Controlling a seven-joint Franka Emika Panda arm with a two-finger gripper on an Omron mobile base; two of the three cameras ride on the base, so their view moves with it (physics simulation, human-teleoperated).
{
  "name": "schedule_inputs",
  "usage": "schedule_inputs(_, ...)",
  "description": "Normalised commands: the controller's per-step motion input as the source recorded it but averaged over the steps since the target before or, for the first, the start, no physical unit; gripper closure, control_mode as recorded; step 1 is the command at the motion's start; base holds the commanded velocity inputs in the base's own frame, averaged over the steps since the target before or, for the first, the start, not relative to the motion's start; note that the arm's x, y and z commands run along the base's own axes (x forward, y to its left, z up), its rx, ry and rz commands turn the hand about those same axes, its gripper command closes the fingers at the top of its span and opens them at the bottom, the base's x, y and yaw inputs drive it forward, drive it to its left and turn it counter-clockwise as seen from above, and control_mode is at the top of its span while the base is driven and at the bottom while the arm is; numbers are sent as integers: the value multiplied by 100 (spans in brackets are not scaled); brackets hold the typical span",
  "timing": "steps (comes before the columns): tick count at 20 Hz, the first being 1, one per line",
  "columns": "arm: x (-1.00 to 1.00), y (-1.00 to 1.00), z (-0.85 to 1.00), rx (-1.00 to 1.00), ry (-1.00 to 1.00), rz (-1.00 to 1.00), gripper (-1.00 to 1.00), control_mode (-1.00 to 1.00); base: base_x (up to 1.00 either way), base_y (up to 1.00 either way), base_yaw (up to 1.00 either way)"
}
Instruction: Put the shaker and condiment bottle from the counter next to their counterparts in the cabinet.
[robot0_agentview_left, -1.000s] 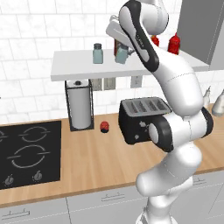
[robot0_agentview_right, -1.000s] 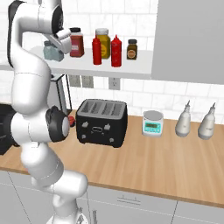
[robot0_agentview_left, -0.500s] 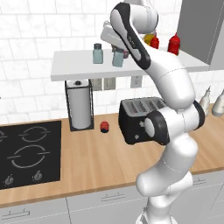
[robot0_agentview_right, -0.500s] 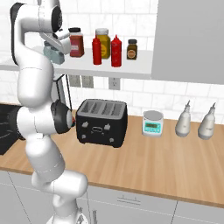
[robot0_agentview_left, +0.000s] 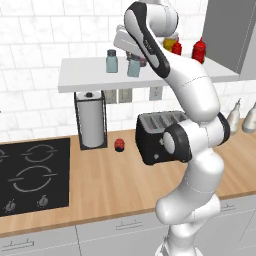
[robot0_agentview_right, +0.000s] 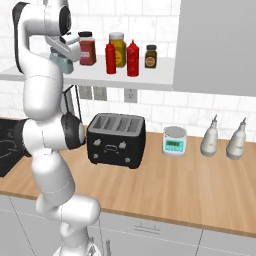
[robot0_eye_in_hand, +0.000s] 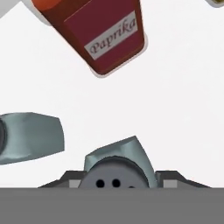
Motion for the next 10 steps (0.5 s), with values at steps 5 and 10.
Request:
schedule_inputs(5,9,3,-38,-8,9,0,100,-100,0,0,0)
schedule_inputs(10,8,1,-25,-6,6,0,100,-100,0,0,0)
